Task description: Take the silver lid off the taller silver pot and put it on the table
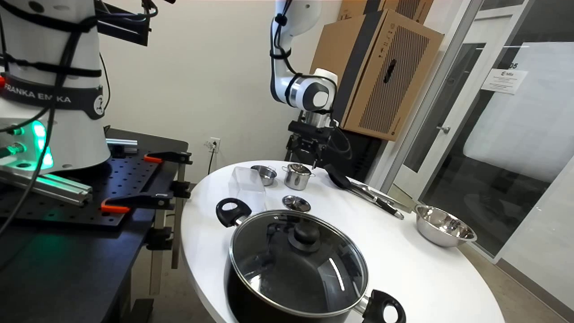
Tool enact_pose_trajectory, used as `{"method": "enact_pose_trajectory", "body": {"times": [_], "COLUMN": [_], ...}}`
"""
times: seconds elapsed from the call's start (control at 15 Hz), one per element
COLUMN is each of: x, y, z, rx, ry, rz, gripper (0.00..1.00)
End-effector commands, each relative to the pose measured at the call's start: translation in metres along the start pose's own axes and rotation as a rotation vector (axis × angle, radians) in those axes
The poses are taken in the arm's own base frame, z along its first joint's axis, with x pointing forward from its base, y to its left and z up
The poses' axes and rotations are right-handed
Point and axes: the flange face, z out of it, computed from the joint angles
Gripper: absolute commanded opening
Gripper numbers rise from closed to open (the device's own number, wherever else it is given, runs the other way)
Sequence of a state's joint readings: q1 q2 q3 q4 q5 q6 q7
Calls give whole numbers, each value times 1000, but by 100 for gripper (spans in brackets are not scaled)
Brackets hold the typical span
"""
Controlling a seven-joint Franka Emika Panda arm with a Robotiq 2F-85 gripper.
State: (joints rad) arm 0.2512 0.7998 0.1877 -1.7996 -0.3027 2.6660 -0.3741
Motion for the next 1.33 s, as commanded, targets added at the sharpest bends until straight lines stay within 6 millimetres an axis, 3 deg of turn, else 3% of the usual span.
{"method": "enact_pose_trajectory", "body": {"times": [0.0,0.33,0.8,0.93,1.07,1.27], "x": [5,1,-7,-11,-16,-24], "y": [4,1,-5,-7,-9,-9], "z": [-3,-8,-23,-26,-28,-28], "rx": [-9,-10,-15,-15,-15,-14], "ry": [11,14,23,14,2,-14], "rz": [21,44,75,83,97,124], "gripper": [100,95,99,93,99,100]}}
